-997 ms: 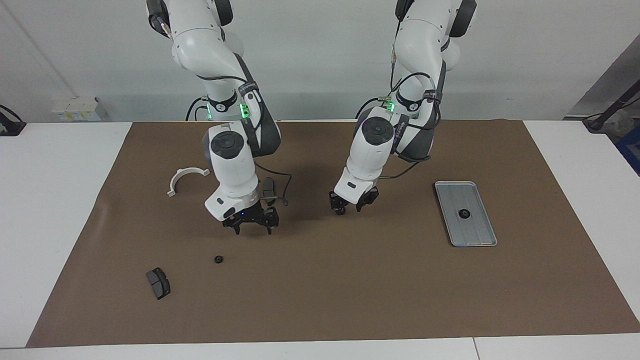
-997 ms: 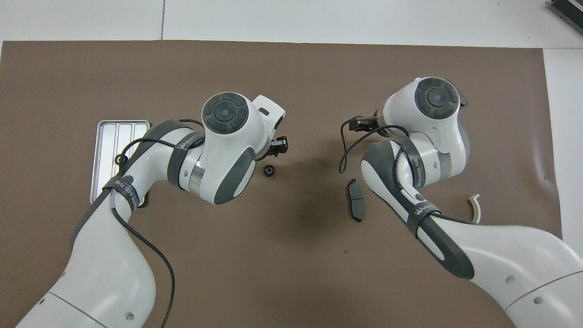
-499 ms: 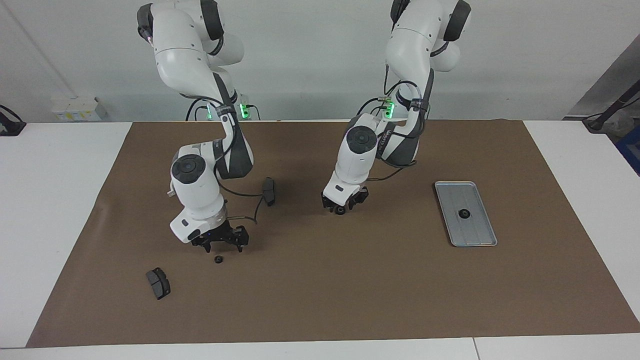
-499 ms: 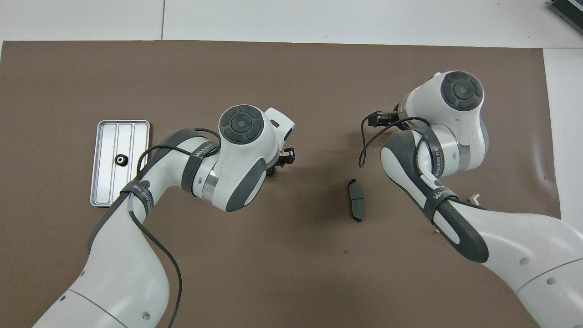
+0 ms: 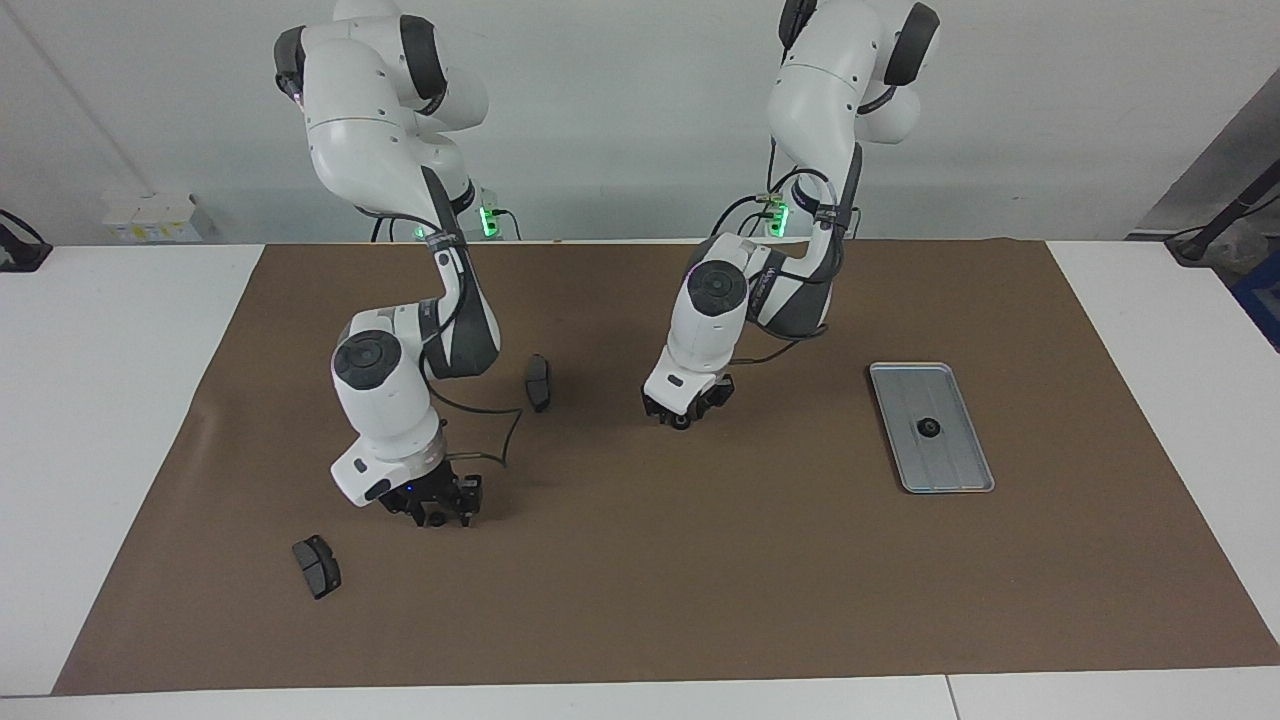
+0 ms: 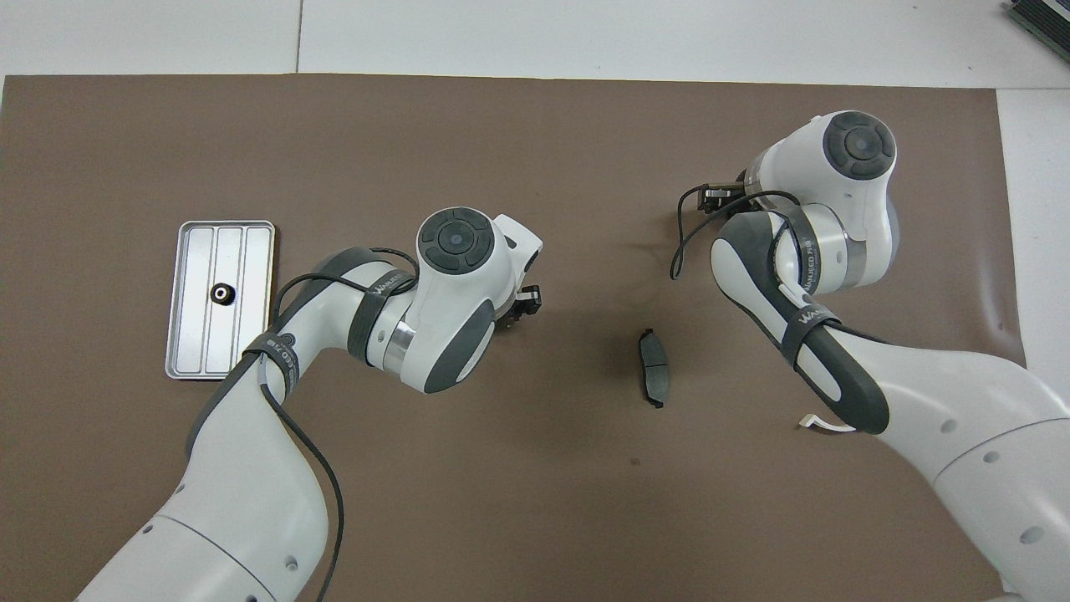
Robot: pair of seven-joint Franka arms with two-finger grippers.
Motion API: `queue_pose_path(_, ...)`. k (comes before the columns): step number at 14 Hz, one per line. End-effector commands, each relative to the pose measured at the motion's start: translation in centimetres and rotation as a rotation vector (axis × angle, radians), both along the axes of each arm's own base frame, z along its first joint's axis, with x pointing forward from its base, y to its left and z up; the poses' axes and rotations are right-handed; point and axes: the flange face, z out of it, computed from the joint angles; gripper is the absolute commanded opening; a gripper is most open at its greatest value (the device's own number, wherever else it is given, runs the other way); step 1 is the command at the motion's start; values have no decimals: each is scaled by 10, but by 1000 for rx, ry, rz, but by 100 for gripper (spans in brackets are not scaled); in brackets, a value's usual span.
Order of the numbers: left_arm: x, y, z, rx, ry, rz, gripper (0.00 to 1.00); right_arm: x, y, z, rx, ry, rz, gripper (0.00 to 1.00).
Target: Pick bearing gear from pile to tray
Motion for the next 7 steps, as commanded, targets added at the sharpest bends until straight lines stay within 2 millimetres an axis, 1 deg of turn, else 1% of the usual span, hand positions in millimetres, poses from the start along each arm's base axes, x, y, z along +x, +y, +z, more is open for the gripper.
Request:
queue_pose_path(1,-6,-1,-5,-1,-5,-1,62,5,-6,-1,17,-16,-1,24)
queue_pose_path(2,-6,-1,-6,1,-2,-1,61,5,-6,-2,18,-11,-4,13)
queue_pose_path(3,-7,-1,-6,2,-1,-3,57,4,-8,-2,18,-8,-7,7)
queue_pose_path(5,-8,-1,-6,5,4,-2,48,1,-6,-5,16,6,-4,1)
queue_pose_path(7,-7,-1,-5,4,3,0,38,1,-6,4,15,4,-4,0)
